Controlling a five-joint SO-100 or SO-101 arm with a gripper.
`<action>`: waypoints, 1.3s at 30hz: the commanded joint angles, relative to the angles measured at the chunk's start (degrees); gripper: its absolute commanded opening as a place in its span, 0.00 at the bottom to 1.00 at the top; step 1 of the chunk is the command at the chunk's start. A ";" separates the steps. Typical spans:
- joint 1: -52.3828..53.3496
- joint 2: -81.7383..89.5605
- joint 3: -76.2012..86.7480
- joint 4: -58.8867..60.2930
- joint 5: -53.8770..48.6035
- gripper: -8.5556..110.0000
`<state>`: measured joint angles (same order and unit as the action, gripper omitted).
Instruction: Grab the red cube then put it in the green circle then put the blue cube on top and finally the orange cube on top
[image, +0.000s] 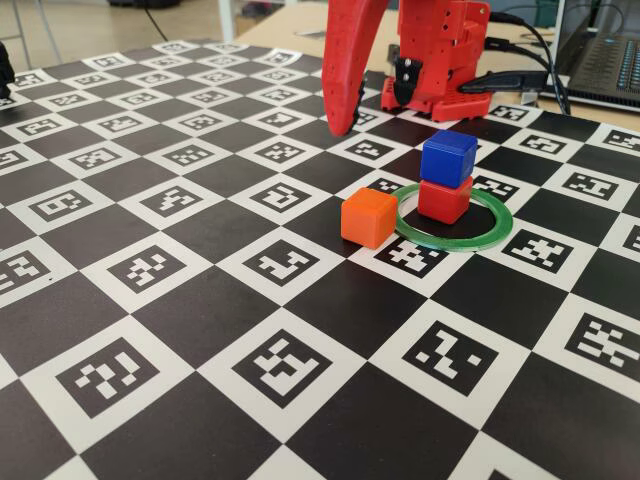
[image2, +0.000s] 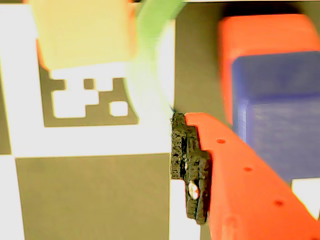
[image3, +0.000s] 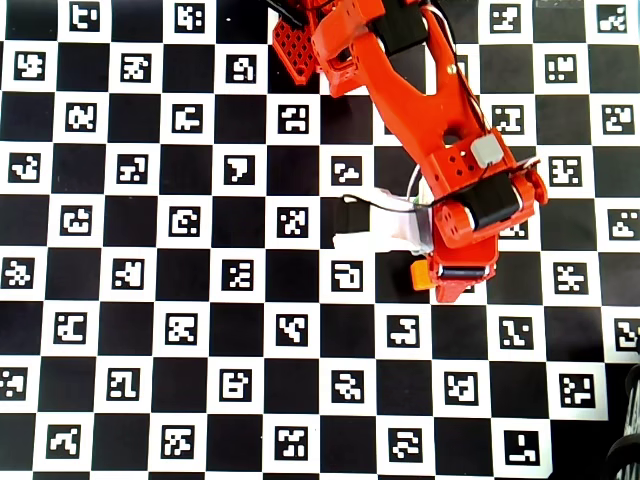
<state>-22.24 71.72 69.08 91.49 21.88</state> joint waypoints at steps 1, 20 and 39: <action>0.53 0.70 -3.87 -2.46 -0.35 0.36; 1.41 -1.32 6.86 -11.51 -1.67 0.36; 0.70 -2.37 12.39 -15.47 -1.58 0.36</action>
<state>-21.09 68.29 81.91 76.73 20.21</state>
